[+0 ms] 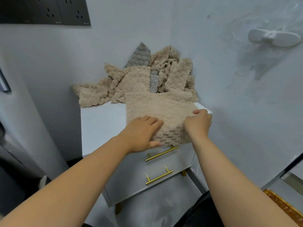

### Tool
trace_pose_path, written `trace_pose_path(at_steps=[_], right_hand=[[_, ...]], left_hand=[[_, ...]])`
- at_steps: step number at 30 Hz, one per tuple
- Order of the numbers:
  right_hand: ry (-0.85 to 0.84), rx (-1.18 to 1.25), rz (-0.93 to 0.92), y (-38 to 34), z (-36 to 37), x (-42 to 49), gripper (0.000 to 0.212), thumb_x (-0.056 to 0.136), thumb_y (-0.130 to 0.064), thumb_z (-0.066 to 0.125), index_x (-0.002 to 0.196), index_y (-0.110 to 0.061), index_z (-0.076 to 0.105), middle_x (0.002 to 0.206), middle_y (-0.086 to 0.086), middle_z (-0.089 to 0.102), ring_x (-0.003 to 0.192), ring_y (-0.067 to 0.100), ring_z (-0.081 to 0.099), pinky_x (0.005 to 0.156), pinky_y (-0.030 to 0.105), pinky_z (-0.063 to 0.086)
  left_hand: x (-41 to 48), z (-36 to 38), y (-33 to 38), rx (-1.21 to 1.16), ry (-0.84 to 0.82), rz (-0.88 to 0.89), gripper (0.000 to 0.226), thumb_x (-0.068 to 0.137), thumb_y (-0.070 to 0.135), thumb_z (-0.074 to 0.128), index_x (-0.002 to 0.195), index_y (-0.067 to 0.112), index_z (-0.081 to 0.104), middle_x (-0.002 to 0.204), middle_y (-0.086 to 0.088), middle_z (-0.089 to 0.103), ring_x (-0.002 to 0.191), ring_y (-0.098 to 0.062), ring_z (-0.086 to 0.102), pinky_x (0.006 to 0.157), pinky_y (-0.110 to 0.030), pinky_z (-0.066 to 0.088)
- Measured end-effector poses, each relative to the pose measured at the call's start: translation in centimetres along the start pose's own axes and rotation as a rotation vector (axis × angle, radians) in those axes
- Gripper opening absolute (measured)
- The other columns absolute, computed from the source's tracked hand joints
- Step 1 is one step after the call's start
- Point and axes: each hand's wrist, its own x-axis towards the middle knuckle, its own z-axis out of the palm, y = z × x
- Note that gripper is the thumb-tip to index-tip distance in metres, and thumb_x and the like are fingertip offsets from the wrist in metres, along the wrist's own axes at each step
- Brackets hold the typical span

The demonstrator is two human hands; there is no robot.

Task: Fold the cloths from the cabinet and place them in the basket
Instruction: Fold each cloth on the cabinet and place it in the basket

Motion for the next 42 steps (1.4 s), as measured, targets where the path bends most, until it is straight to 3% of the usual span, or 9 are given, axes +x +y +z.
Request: trace_pose_path(at_steps=[4, 7, 11, 17, 22, 28, 34, 38, 42], right_hand=[[0.058, 0.331, 0.526, 1.9, -0.4, 2.5, 0.04, 0.091, -0.01, 0.045, 0.131, -0.004, 0.042, 0.135, 0.014, 0.043, 0.118, 0.031, 0.048, 0.091, 0.03, 0.045], [-0.139, 0.504, 0.626, 2.5, -0.8, 1.9, 0.025, 0.093, -0.005, 0.04, 0.116, -0.008, 0.052, 0.093, 0.007, 0.055, 0.075, 0.019, 0.054, 0.052, 0.014, 0.049], [-0.345, 0.363, 0.676, 3.0, -0.8, 1.1, 0.033, 0.09, 0.004, 0.045, 0.12, -0.005, 0.054, 0.116, 0.008, 0.054, 0.114, 0.03, 0.054, 0.095, 0.04, 0.044], [-0.281, 0.453, 0.653, 3.4, -1.4, 2.2, 0.013, 0.089, -0.004, 0.056, 0.101, 0.001, 0.059, 0.094, 0.013, 0.064, 0.073, 0.026, 0.063, 0.054, 0.036, 0.056], [-0.103, 0.543, 0.512, 2.2, -2.8, 3.1, 0.016, 0.091, 0.0, 0.048, 0.105, -0.006, 0.054, 0.073, 0.012, 0.052, 0.047, 0.02, 0.049, 0.03, 0.023, 0.045], [-0.065, 0.7, 0.324, 0.4, -4.0, 3.0, 0.039, 0.086, 0.012, 0.036, 0.074, -0.009, 0.068, 0.1, 0.017, 0.062, 0.075, 0.024, 0.061, 0.047, 0.028, 0.056], [-0.275, 0.783, 0.275, -0.8, -4.3, 2.7, 0.06, 0.079, 0.025, 0.022, 0.127, 0.005, 0.053, 0.103, 0.014, 0.063, 0.088, 0.021, 0.062, 0.078, 0.029, 0.052], [-0.288, 0.35, 0.098, 0.3, -3.6, 3.0, 0.068, 0.077, 0.022, 0.044, 0.141, 0.002, 0.038, 0.134, 0.018, 0.05, 0.107, 0.024, 0.055, 0.079, 0.027, 0.046], [-0.233, -0.183, -0.132, 0.8, -3.2, 2.5, 0.073, 0.08, -0.003, 0.061, 0.145, -0.019, 0.033, 0.148, 0.014, 0.021, 0.131, 0.033, 0.033, 0.107, 0.037, 0.035]], left_hand=[[-0.8, 1.5, 0.6, 0.168, -0.109, -0.029, 0.102, 0.083, 0.055, 0.06, 0.151, 0.027, -0.011, 0.16, -0.004, -0.009, 0.146, -0.026, 0.004, 0.116, -0.043, 0.012], [-0.8, 1.8, 0.6, 0.229, -0.041, -0.017, 0.096, 0.086, 0.027, 0.059, 0.15, 0.03, -0.013, 0.158, -0.007, -0.017, 0.145, -0.029, 0.003, 0.115, -0.045, 0.013], [-0.7, 1.9, 1.1, 0.296, -0.034, 0.049, 0.089, 0.088, 0.018, 0.053, 0.15, 0.031, -0.01, 0.158, -0.008, -0.02, 0.146, -0.03, 0.0, 0.116, -0.048, 0.01], [-0.5, 1.8, 1.1, 0.275, 0.146, 0.18, 0.06, 0.059, 0.014, 0.077, 0.118, 0.016, 0.065, 0.145, -0.018, 0.042, 0.125, -0.035, 0.049, 0.097, -0.05, 0.045], [-0.4, 1.2, 1.4, 0.047, 0.362, 0.122, 0.011, 0.07, 0.012, 0.054, 0.074, 0.008, 0.064, 0.101, -0.014, 0.06, 0.086, -0.032, 0.056, 0.066, -0.038, 0.044], [0.2, -1.0, 2.0, -0.487, 0.407, -0.29, 0.028, 0.085, 0.005, 0.053, 0.106, 0.013, 0.069, 0.093, 0.0, 0.061, 0.083, -0.018, 0.054, 0.073, -0.026, 0.043], [1.4, -0.7, 1.8, -0.747, 0.413, -0.488, 0.032, 0.092, 0.001, 0.04, 0.105, 0.016, 0.065, 0.086, 0.0, 0.063, 0.077, -0.02, 0.056, 0.063, -0.025, 0.037], [2.2, -0.7, 2.2, -0.572, 0.283, -0.47, 0.037, 0.09, 0.036, 0.055, 0.125, 0.027, 0.051, 0.106, 0.004, 0.058, 0.094, -0.02, 0.057, 0.072, -0.03, 0.045], [2.7, -1.3, 1.9, -0.506, 0.213, -0.477, 0.051, 0.082, 0.01, 0.055, 0.131, 0.022, 0.046, 0.115, -0.004, 0.054, 0.104, -0.026, 0.055, 0.072, -0.029, 0.041]])
